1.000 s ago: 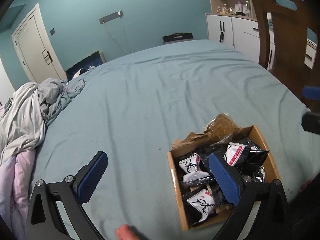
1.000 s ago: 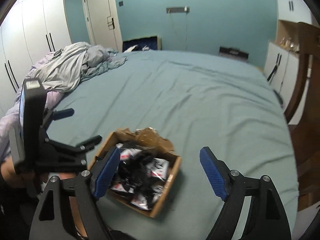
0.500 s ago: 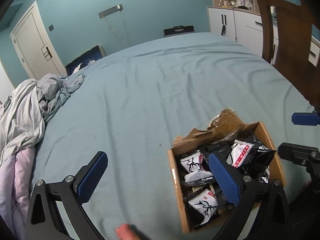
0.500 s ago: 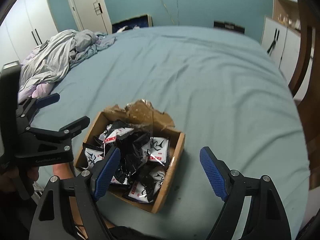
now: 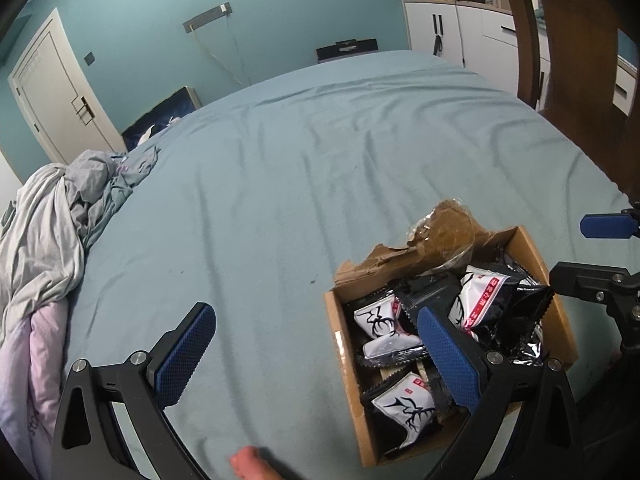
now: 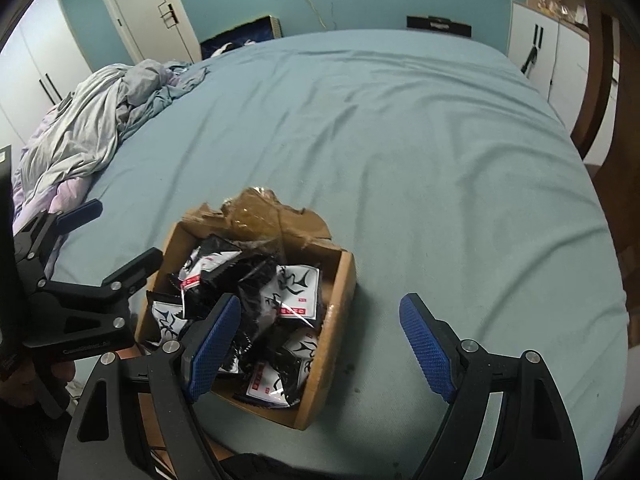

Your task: Organize snacks

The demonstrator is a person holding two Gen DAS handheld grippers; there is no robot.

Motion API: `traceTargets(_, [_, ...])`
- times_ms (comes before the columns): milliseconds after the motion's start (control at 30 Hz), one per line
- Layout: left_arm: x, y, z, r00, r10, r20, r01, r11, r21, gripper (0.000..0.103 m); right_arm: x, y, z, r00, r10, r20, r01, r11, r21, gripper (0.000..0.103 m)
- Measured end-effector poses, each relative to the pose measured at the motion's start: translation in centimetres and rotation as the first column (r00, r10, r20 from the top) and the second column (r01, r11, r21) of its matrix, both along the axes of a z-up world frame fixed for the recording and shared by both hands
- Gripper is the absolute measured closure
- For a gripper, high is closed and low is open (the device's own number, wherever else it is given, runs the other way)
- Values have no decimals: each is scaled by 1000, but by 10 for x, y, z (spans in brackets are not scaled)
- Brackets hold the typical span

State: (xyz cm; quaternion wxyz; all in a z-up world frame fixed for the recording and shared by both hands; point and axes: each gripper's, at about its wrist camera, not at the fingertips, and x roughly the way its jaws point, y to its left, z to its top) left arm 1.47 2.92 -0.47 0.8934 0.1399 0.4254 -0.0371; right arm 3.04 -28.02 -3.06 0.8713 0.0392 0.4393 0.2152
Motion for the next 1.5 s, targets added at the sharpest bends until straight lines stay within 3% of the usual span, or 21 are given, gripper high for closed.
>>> traceTargets(200, [1,5,2,1000,8,-21,-8,1000,-29,0,6,-1,-2,998,-14,-58,14,1000,3,21])
traceTargets(533, [1,10,1,999,27,-35,-29,999,-39,0,5,3,-3,997,-8,-71,7,1000,-20,21])
traceTargets(1067, [5,10,0,998,46,-38,-46,999,-10,0,4,3,-5,996,-3,-85,0,999,-38,21])
traceTargets(1500, [2,3,3,1000,11,1,-11,1000,17,0,4,4,-5,996,-1,-94,-3,999,-44,21])
